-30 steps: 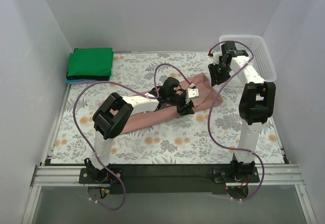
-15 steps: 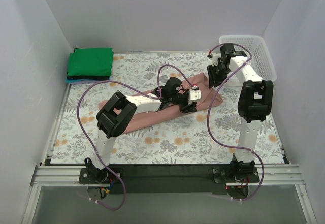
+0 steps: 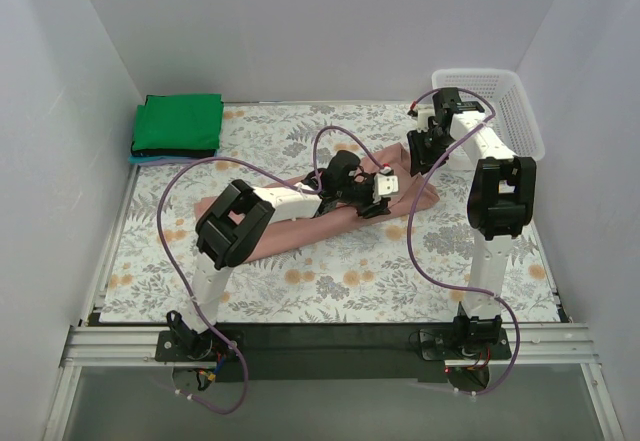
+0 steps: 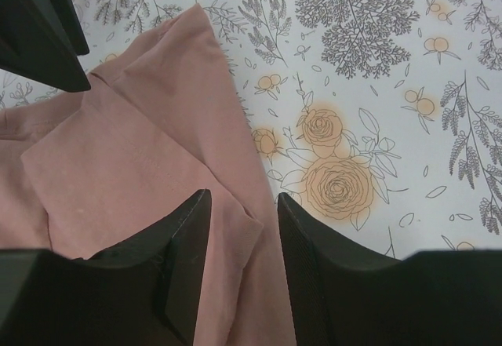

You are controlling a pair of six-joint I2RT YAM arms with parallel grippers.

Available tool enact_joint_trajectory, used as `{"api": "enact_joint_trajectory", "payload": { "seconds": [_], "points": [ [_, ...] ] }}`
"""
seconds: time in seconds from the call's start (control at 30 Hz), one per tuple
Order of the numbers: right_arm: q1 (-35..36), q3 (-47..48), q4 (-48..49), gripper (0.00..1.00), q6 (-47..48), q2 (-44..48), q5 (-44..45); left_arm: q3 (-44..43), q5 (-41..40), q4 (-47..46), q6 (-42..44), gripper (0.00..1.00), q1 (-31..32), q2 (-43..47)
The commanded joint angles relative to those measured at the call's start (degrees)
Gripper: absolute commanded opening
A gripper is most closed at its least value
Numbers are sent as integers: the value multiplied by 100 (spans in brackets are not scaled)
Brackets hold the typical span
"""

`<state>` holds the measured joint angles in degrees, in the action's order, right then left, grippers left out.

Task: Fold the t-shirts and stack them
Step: Fold the tshirt

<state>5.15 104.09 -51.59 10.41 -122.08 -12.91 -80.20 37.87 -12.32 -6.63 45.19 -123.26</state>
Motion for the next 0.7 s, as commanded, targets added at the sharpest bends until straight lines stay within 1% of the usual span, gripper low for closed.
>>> {"api": "enact_joint_trajectory", "payload": {
  "seconds": [0.0,0.27,0.3,0.37,0.5,0.53,0.67],
  "points": [
    [-49,94,-97,43,-22,9,-151,-145,-95,-60,57,38,25,4],
    [-49,76,-97,41,-22,-61,-203,-118,-139,-52,4,38,25,4],
    [-49,76,-97,41,-22,-70,-203,-118,-139,-52,-5,33,25,13],
    [-49,67,-97,41,-13,-70,-203,-101,-183,-86,-22,29,25,4],
    [-49,50,-105,41,-13,-53,-204,-136,-210,-122,-66,18,8,-22],
    [-49,41,-105,41,-13,-53,-203,-145,-218,-122,-75,12,7,-14],
    [-58,50,-97,40,4,-44,-186,-180,-253,-148,-145,1,-36,4]
  ]
}}
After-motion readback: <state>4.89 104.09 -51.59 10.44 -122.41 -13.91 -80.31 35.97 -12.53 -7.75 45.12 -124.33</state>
